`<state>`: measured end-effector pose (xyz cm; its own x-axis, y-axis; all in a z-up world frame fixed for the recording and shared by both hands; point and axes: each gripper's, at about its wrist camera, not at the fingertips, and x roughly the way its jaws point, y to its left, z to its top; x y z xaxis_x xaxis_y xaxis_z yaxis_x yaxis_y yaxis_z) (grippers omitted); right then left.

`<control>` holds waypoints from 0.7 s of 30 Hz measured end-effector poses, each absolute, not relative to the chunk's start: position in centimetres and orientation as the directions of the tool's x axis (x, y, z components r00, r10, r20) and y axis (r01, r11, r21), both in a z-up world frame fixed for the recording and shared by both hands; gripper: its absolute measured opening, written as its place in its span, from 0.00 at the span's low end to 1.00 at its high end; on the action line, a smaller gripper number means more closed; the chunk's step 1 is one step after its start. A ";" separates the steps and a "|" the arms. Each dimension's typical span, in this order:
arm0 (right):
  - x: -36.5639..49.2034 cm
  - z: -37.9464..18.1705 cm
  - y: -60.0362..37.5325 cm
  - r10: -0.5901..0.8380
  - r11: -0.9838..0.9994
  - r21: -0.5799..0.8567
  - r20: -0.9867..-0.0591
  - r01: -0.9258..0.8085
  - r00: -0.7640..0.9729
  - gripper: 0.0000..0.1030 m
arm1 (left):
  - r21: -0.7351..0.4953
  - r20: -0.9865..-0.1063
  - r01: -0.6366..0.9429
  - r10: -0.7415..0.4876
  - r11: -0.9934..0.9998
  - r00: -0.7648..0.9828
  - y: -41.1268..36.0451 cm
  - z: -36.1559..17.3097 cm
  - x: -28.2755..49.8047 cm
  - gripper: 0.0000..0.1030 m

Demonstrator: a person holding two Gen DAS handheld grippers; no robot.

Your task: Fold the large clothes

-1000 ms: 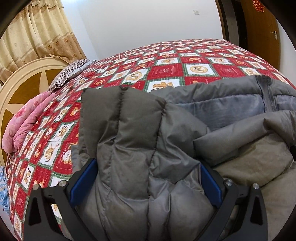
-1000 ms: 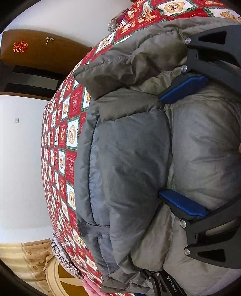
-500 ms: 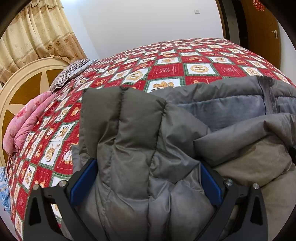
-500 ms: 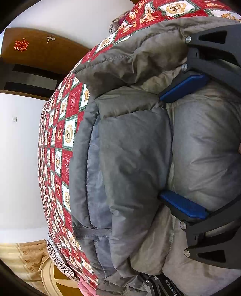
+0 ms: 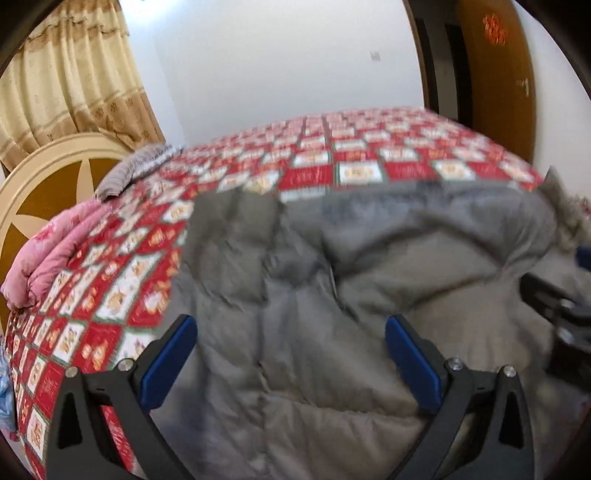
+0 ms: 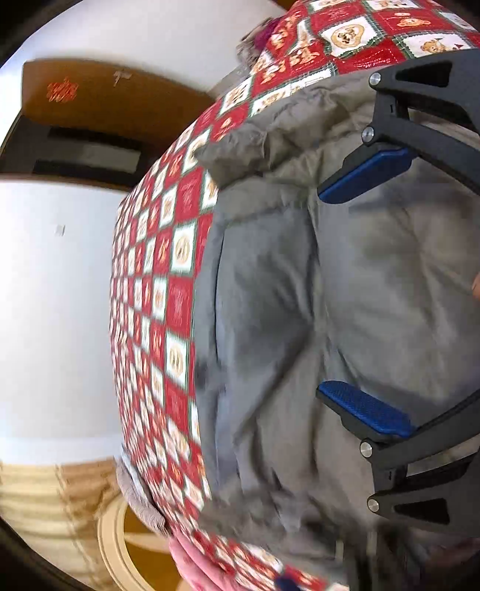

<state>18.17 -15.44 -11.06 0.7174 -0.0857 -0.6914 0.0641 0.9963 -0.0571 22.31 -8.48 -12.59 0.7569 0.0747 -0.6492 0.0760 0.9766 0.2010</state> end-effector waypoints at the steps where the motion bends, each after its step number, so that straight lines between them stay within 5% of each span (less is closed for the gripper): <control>1: 17.7 -11.2 -14.6 -0.073 0.997 -0.061 -0.693 0.043 0.717 0.94 | 0.201 -0.661 0.070 0.082 0.977 0.746 -8.4 -13.5 22.7 1.00; 21: 18.6 -16.3 -13.4 -0.102 0.990 -0.141 -0.752 -0.008 0.651 0.97 | 0.143 -0.670 0.038 0.069 0.989 0.739 -6.3 -13.2 20.8 1.00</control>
<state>18.61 -13.42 -16.35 0.6514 -0.1018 -0.7519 -0.0079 0.9900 -0.1408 20.79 -6.33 -13.23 0.7389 0.0688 -0.6703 0.0375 0.9890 0.1429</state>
